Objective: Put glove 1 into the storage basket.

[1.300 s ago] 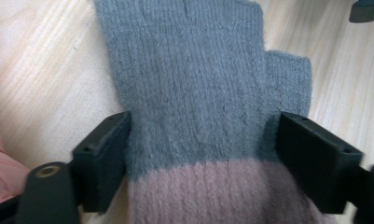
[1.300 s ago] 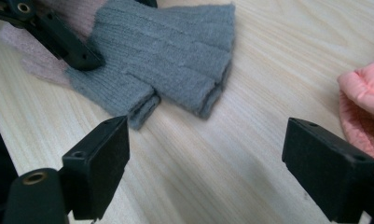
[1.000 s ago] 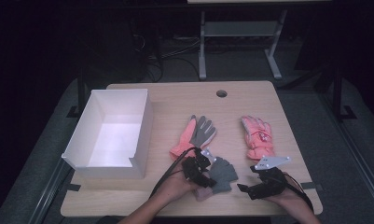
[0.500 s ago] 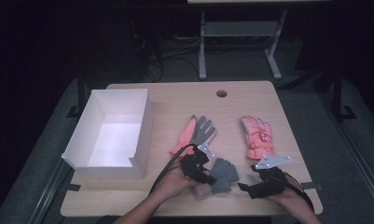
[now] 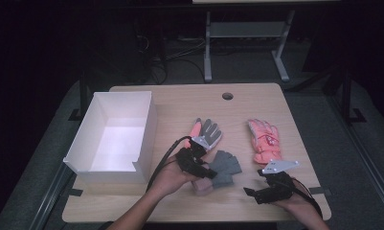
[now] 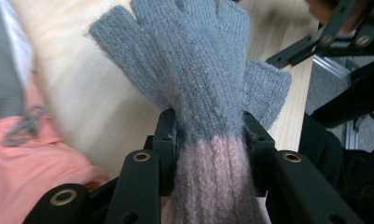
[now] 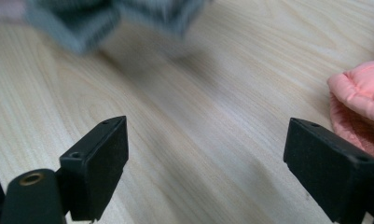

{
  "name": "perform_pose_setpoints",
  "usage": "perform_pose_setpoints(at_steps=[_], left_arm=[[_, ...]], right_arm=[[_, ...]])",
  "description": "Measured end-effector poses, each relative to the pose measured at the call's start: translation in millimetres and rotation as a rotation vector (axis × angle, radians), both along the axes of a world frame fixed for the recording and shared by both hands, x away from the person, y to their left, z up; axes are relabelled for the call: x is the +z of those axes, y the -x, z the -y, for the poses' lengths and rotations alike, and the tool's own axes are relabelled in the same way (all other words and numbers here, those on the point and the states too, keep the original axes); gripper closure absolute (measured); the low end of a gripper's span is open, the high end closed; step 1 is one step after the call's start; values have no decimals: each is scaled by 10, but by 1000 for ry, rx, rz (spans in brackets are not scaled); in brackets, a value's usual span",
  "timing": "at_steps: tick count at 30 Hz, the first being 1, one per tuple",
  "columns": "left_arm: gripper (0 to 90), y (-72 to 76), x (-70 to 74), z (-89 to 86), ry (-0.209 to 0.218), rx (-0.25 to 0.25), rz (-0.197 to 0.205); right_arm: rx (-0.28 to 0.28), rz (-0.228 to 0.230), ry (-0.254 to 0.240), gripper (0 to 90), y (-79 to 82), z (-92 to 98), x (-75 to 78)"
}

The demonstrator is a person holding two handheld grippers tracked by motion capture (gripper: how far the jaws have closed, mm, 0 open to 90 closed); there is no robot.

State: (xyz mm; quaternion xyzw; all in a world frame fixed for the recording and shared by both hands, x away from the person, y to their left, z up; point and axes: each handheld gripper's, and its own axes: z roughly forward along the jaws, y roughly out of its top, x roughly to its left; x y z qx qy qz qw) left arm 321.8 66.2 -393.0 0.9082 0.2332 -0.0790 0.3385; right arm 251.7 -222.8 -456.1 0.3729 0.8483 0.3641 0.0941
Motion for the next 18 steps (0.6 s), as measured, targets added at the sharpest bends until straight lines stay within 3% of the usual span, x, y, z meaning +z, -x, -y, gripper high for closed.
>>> perform_pose_setpoints(at_steps=[18], left_arm=[[647,-156,550,-463,24,88,27]], right_arm=[[20,8,-12,135,-18,-52,-1]])
